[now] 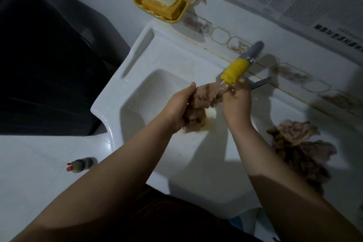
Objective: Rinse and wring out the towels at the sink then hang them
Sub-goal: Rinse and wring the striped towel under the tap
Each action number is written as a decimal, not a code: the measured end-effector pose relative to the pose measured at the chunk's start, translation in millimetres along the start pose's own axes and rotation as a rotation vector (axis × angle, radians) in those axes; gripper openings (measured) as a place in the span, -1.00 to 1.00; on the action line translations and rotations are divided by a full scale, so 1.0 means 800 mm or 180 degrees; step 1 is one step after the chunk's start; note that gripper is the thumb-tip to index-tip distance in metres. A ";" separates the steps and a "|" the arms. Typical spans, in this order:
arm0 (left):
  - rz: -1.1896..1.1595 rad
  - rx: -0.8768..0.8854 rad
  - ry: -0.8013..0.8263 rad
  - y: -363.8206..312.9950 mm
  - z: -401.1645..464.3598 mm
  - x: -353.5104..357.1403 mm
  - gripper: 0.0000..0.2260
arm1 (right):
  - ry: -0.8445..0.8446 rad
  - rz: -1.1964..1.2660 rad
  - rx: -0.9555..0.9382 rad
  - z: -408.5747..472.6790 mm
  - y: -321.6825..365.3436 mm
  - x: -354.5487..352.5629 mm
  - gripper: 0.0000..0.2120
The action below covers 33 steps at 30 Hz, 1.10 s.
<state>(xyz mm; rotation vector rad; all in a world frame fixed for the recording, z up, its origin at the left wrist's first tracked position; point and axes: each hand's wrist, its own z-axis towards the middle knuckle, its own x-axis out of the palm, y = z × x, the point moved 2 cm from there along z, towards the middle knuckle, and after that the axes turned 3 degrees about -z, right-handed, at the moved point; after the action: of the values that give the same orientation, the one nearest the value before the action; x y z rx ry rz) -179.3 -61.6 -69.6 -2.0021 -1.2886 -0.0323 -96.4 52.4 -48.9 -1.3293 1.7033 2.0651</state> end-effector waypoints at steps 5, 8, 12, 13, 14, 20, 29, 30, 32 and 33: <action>0.0094 0.0155 0.0099 0.005 0.000 -0.016 -0.65 | -0.0132 0.0753 0.0544 0.001 0.014 -0.016 -0.76; 0.0134 0.0297 -0.0067 0.003 0.002 -0.009 -0.63 | -0.0158 0.0975 0.0780 0.006 0.024 -0.010 -0.77; 0.0282 0.0493 -0.0733 -0.006 0.006 0.011 -0.69 | 0.0244 0.0460 0.0161 -0.019 0.041 0.013 -0.63; 0.0462 0.0498 -0.0750 -0.004 0.007 0.021 -0.70 | 0.0335 0.0187 0.0007 -0.021 0.040 0.019 -0.60; 0.0658 0.0461 -0.0665 -0.003 0.003 0.033 -0.69 | 0.0326 -0.0009 0.0042 -0.016 0.036 0.023 -0.60; 0.0223 0.0081 -0.0587 0.007 0.000 0.048 -0.74 | 0.0299 -0.0062 0.0049 -0.017 0.028 0.027 -0.60; 0.0155 -0.0179 -0.0340 0.011 -0.002 0.040 -0.58 | 0.0486 -0.0278 -0.0283 -0.030 0.016 0.021 -0.56; 0.0179 -0.0271 -0.0165 0.011 -0.005 0.039 -0.59 | 0.0535 -0.0369 -0.0128 -0.023 0.009 0.021 -0.59; 0.0435 -0.0426 0.0121 0.012 -0.009 0.031 -0.62 | 0.0730 -0.0376 0.0308 0.001 -0.007 0.012 -0.67; 0.0604 -0.0462 0.0197 0.007 -0.009 0.024 -0.59 | 0.0808 -0.0256 0.0420 0.012 -0.013 0.002 -0.69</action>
<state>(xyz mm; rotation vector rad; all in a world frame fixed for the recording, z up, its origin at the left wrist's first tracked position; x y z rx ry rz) -162.7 -52.4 -60.4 -2.2219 -1.0794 -0.0990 -96.4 63.5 -57.8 -1.6444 1.8134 1.7700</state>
